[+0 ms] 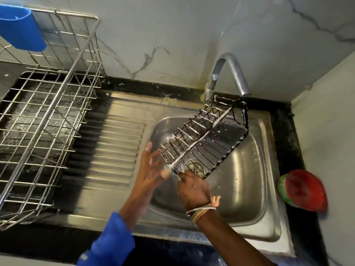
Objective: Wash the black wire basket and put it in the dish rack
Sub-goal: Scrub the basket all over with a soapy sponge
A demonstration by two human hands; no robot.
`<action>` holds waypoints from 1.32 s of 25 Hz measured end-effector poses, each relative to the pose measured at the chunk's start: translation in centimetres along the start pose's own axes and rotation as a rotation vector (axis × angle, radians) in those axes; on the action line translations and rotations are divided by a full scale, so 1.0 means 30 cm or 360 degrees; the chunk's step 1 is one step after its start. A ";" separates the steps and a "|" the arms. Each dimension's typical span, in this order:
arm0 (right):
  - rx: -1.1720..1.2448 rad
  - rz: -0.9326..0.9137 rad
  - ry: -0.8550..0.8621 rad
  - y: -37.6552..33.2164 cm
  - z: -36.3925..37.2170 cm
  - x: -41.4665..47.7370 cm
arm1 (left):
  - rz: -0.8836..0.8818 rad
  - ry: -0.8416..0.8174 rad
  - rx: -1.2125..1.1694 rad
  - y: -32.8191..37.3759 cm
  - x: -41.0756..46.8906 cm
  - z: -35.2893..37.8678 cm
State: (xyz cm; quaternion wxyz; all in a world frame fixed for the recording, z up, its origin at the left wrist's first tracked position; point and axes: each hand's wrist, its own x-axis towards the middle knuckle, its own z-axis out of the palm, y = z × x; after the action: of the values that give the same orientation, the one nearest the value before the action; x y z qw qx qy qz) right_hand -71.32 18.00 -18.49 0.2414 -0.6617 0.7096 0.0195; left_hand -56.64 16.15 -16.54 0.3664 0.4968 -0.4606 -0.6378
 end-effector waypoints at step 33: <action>0.0137 -0.0024 -0.0102 -0.010 -0.178 0.109 | 0.0134 0.0555 -0.0430 -0.058 0.160 0.129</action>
State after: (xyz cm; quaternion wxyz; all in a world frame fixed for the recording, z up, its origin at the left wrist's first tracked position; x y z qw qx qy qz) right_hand -72.75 13.06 -14.90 0.2923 -0.6550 0.6968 0.0083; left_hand -61.54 13.11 -19.29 0.5300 0.5262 -0.3211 -0.5824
